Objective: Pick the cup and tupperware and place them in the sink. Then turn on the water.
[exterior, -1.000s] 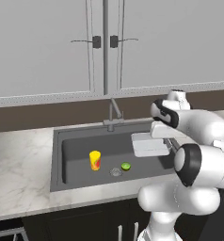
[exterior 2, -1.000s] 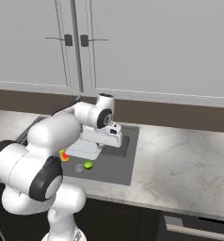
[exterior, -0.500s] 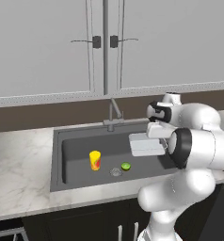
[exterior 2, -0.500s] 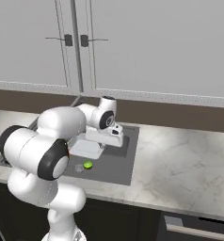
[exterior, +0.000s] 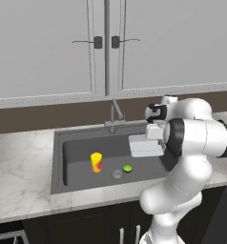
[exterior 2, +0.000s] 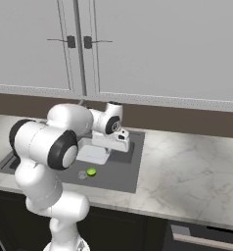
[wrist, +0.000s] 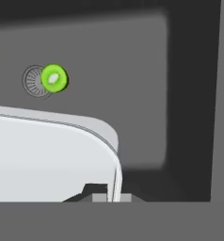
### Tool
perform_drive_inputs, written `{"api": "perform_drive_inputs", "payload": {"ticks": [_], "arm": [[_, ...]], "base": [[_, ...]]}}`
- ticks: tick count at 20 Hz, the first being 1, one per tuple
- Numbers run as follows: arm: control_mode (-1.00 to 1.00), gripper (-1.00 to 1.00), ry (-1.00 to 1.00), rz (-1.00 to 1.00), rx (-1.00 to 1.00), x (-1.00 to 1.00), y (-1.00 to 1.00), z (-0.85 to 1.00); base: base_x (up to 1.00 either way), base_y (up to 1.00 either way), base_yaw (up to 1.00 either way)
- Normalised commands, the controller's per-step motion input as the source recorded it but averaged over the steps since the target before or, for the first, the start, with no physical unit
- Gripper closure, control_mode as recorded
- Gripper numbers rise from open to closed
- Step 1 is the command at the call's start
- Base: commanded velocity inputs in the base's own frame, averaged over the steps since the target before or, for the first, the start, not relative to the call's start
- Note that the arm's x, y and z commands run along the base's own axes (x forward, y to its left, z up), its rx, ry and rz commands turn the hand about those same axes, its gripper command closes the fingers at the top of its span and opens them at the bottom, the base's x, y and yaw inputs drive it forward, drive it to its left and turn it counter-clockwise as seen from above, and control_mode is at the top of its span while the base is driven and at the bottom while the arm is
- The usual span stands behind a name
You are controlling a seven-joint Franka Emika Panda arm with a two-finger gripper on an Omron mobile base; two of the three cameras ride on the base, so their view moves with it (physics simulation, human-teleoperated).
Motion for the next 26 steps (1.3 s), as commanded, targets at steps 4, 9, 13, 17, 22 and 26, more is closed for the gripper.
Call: {"api": "perform_drive_inputs", "payload": {"ticks": [4,9,13,17,22,26], "arm": [[-1.0,1.0,0.0,0.0,0.0,0.21,0.0,-0.12],[-1.0,1.0,0.0,0.0,0.0,0.13,0.0,-0.13],[-1.0,1.0,0.0,0.02,0.0,0.06,-0.04,-0.18],[-1.0,1.0,-0.01,0.02,0.0,0.01,-0.04,-0.26],[-1.0,1.0,-0.02,0.01,0.0,0.0,-0.01,-0.28],[-1.0,1.0,0.0,0.0,0.0,0.04,0.0,-0.32]], "base": [[0.0,0.0,0.0],[0.0,0.0,0.0],[0.0,0.0,0.0],[0.0,0.0,0.0],[0.0,0.0,0.0],[0.0,0.0,0.0]]}}
